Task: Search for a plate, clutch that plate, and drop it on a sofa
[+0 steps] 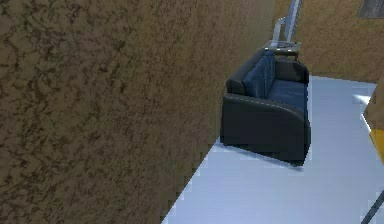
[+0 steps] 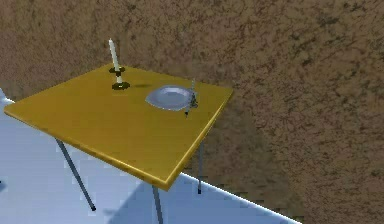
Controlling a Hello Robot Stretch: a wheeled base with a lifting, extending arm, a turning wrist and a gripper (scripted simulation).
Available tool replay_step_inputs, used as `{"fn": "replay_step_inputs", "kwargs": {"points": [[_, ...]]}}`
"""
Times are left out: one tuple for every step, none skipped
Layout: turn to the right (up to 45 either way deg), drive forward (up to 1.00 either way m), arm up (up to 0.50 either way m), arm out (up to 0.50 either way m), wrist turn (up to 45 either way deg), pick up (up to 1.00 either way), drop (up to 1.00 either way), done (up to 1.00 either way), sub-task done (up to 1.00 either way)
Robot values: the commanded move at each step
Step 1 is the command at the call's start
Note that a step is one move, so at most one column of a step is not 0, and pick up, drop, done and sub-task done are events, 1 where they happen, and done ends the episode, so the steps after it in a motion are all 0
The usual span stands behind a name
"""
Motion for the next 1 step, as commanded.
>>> {"fn": "replay_step_inputs", "kwargs": {"points": [[0.0, 0.0, 0.38, 0.0, 0.0, 0.0, 0.0, 0.0, 0.0]]}}
